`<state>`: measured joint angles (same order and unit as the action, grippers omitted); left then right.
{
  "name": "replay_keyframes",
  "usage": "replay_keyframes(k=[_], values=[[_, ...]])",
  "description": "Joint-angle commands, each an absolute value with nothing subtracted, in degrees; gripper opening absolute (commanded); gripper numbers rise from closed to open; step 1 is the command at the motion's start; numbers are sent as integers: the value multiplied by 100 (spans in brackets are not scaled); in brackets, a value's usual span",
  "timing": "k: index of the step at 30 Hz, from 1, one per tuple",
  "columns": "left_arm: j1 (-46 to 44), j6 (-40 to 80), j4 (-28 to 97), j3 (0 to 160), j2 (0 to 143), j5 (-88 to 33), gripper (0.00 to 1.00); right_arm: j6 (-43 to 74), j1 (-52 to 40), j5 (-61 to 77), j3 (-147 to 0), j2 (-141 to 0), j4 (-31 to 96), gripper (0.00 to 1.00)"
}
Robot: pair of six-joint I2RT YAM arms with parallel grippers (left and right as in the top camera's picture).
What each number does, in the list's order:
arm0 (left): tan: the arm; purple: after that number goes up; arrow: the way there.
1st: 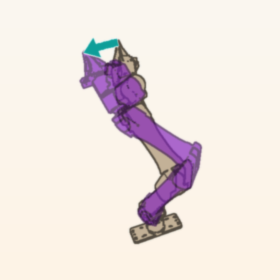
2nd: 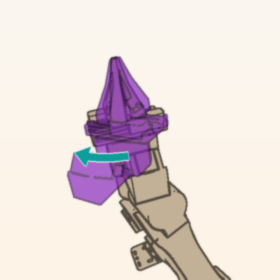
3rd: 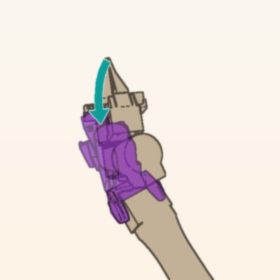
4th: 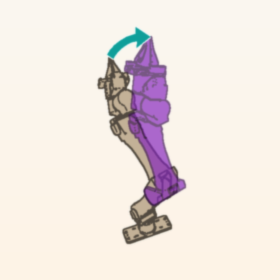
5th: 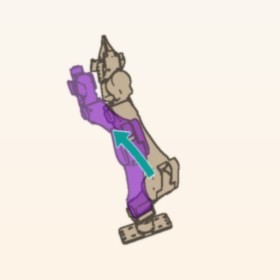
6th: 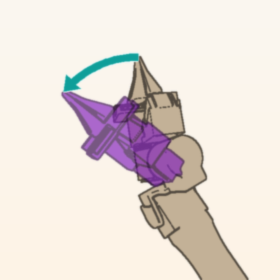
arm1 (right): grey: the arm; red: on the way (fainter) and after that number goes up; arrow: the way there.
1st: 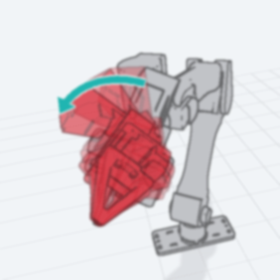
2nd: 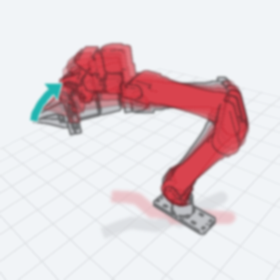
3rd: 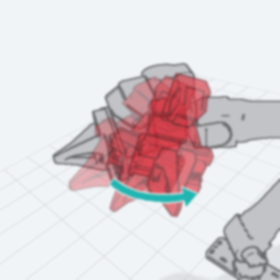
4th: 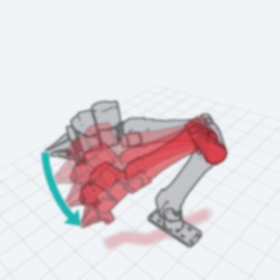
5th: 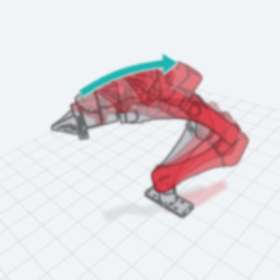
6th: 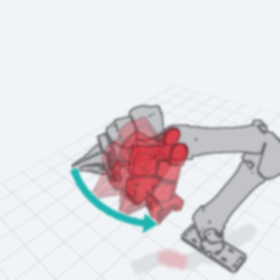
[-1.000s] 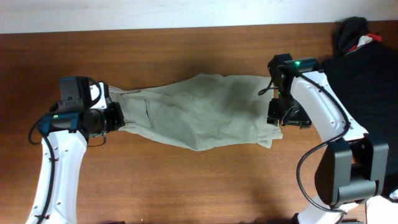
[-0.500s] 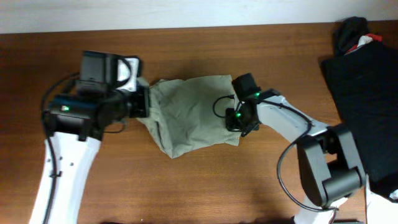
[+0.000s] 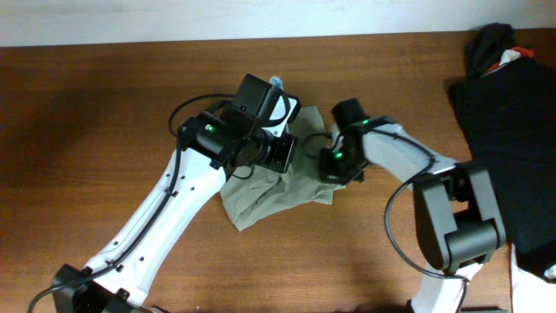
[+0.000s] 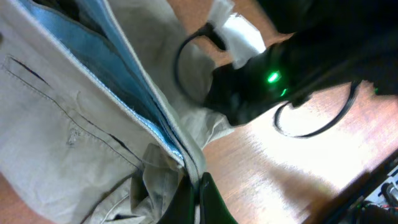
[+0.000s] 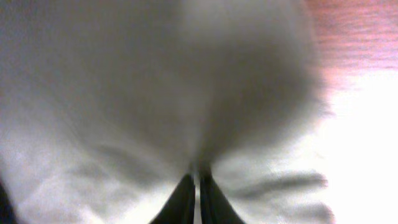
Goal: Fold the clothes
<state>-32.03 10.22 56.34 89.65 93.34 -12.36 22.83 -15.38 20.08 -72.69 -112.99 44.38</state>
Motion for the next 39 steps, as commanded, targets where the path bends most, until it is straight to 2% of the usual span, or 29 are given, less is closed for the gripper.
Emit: replay_keyframes(k=[1,5,9,10,11,12,15,16,17,19,21,22,23,24,25,26,28,32,36,39], values=[[-3288,666,5286,9089,9520,-1664,1,1474,-517,2799,-8029,-11351,5096,9],[-3623,609,5028,9089,10062,-1697,1,1090,202,3131,-8101,-11351,5382,9],[-3839,611,4464,9089,10536,-1702,1,987,239,3131,-8103,-11347,5533,6],[-3852,611,4366,9089,10663,-1719,13,987,239,3131,-8128,-11334,5537,7],[-3852,611,4351,9089,10739,-1739,87,956,239,3129,-8215,-11312,5647,11],[-3852,609,4359,9089,10785,-1737,99,941,239,3107,-8335,-11279,5782,18],[-3642,611,4447,9166,10637,-1717,99,943,364,2974,-9065,-11061,6326,27],[-3409,611,4552,9253,10403,-1712,99,941,480,2753,-9539,-10993,6731,43],[-3116,611,4654,9306,10143,-1660,99,895,565,2670,-9998,-10984,7113,47],[-2576,613,4936,9308,9797,-1553,99,690,534,2674,-10530,-10984,7533,47],[-1975,611,5655,9268,9800,-1520,93,569,167,2672,-10569,-11010,7618,39],[-1852,611,5776,9238,9896,-1520,79,572,-62,2672,-10462,-11037,7581,31],[-1730,613,5793,9194,10097,-1520,65,506,-399,2674,-10226,-11078,7500,16],[-1667,639,5776,9192,10370,-1525,48,510,-698,2672,-9929,-11120,7341,6],[-1656,668,5752,9192,10556,-1527,41,515,-860,2674,-9712,-11139,7164,4],[-1656,679,5695,9192,10833,-1546,29,644,-1105,2674,-9249,-11146,6755,4],[-1643,679,5461,9192,11373,-1544,15,836,-1280,2679,-8473,-11174,6104,4],[-1570,676,5179,9192,11933,-1546,16,886,-958,2810,-7293,-11279,5240,8],[-1531,674,4987,9192,12278,-1520,21,954,-366,2803,-6888,-11476,5201,4],[-1415,672,4998,9212,12331,-1525,28,1057,-67,2742,-6886,-11413,5323,4]])
